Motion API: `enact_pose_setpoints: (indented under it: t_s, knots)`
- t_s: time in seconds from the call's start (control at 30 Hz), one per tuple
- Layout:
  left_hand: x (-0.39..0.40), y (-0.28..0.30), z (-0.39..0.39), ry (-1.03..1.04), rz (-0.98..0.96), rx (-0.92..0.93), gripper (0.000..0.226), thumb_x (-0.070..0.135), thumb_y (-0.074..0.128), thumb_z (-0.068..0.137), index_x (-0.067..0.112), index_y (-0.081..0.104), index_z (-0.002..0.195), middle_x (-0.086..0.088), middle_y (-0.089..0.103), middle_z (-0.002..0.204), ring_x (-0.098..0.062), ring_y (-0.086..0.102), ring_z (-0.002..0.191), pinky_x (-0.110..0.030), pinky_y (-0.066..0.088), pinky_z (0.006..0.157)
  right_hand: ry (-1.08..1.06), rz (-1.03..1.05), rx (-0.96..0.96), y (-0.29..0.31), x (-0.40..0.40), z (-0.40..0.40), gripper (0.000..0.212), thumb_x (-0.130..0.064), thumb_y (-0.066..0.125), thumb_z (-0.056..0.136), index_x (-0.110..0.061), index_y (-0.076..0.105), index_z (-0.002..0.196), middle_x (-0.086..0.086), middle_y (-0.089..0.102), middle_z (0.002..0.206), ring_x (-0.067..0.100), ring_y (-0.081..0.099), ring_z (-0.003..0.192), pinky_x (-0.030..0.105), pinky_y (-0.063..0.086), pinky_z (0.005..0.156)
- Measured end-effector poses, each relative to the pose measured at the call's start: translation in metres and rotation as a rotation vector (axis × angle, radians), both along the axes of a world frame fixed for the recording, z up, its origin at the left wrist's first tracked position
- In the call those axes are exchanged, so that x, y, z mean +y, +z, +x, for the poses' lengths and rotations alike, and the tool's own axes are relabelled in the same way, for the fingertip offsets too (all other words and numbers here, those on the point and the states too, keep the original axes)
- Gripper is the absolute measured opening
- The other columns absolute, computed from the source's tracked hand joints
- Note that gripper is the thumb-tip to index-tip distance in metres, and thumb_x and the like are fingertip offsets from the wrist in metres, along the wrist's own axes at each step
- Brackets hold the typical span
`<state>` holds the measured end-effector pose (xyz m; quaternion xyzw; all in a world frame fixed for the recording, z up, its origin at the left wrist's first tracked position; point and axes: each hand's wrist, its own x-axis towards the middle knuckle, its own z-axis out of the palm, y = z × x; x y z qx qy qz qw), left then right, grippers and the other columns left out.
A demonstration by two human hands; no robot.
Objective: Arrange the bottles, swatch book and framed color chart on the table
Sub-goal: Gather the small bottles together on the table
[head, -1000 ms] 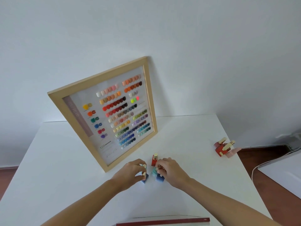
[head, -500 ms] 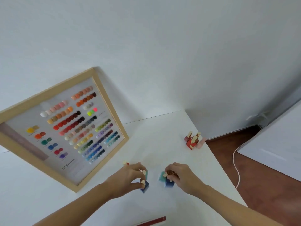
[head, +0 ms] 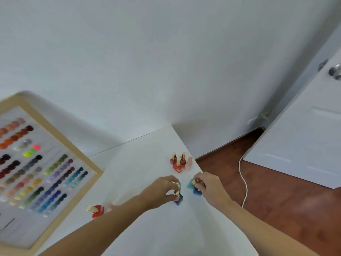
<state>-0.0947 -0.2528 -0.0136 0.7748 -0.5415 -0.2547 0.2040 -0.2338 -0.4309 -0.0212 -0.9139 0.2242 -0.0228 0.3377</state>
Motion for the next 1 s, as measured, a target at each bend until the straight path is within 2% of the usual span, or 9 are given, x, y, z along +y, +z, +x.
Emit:
enact_pose_setpoints:
  t_s: [0.1,0.3,0.43,0.5,0.6,0.7,0.8,0.9,1.0]
  knots:
    - [-0.028,-0.007,0.001,0.026,0.013,-0.021,0.014,0.025,0.067,0.086,0.017,0.074,0.096,0.003,0.06,0.124,-0.013,0.058,0.108,-0.022,0.044,0.092,-0.009,-0.001,0.012,-0.006,-0.012,0.007,0.013,-0.003,0.059,0.087,-0.011,0.066,0.095,0.001,0.06,0.087,0.008,0.055,0.071,-0.001,0.039,0.061]
    - [-0.056,-0.02,0.007,0.102,0.046,-0.052,0.019,0.024,0.064,0.088,0.018,0.074,0.104,0.003,0.06,0.127,-0.014,0.057,0.113,-0.018,0.04,0.091,0.006,-0.021,0.014,-0.017,-0.021,0.024,0.013,-0.008,0.057,0.089,-0.012,0.064,0.099,0.008,0.063,0.091,0.018,0.058,0.075,0.005,0.035,0.055]
    - [-0.063,-0.024,0.01,0.129,0.05,-0.078,0.02,0.023,0.064,0.089,0.018,0.073,0.106,0.003,0.058,0.132,-0.014,0.056,0.114,-0.016,0.037,0.091,-0.003,0.005,-0.051,-0.02,-0.023,0.034,0.023,-0.013,0.053,0.093,-0.017,0.061,0.114,0.007,0.062,0.094,0.017,0.055,0.079,0.014,0.038,0.069]
    - [-0.066,-0.023,0.01,0.123,0.056,-0.085,0.02,0.022,0.063,0.09,0.019,0.072,0.107,0.004,0.058,0.133,-0.015,0.057,0.114,-0.019,0.041,0.093,0.001,0.011,-0.074,-0.022,-0.024,0.037,0.026,-0.018,0.053,0.094,-0.019,0.059,0.119,0.006,0.062,0.094,0.013,0.054,0.079,0.008,0.038,0.07]
    - [-0.07,-0.022,0.008,0.111,0.069,-0.101,0.021,0.022,0.061,0.091,0.02,0.071,0.109,0.006,0.057,0.134,-0.015,0.058,0.113,-0.025,0.048,0.096,0.026,-0.006,-0.073,-0.023,-0.025,0.036,0.037,-0.016,0.058,0.091,-0.019,0.055,0.128,0.006,0.064,0.101,0.011,0.056,0.083,0.015,0.046,0.079]
    - [-0.071,-0.02,0.006,0.104,0.079,-0.112,0.022,0.022,0.06,0.091,0.02,0.071,0.109,0.008,0.052,0.137,-0.018,0.059,0.112,-0.031,0.05,0.095,0.036,0.008,-0.086,-0.023,-0.027,0.034,0.045,-0.014,0.062,0.089,-0.02,0.051,0.132,0.006,0.064,0.104,0.007,0.051,0.083,0.014,0.042,0.081]
    - [-0.053,-0.01,0.004,0.161,0.073,-0.122,0.02,0.025,0.063,0.089,0.021,0.071,0.107,0.008,0.045,0.143,-0.022,0.059,0.111,-0.033,0.051,0.094,0.063,0.014,-0.086,-0.014,-0.009,0.033,0.054,-0.013,0.062,0.089,-0.023,0.043,0.139,0.004,0.062,0.107,0.012,0.056,0.091,0.017,0.045,0.086]
    - [-0.031,-0.007,0.009,0.216,0.075,-0.13,0.029,0.028,0.067,0.086,0.021,0.067,0.114,0.006,0.039,0.149,-0.025,0.058,0.116,-0.033,0.049,0.097,0.094,0.051,-0.085,-0.006,0.012,0.035,0.063,-0.009,0.059,0.091,-0.028,0.032,0.144,0.004,0.061,0.108,0.012,0.056,0.094,0.021,0.047,0.091]
    - [-0.032,-0.008,0.011,0.226,0.063,-0.1,0.043,0.03,0.071,0.084,0.026,0.06,0.125,0.006,0.038,0.15,-0.022,0.053,0.123,-0.034,0.046,0.102,0.083,0.038,-0.081,-0.005,0.009,0.03,0.067,-0.01,0.059,0.091,-0.029,0.026,0.147,0.004,0.06,0.115,0.013,0.059,0.101,0.026,0.048,0.098]
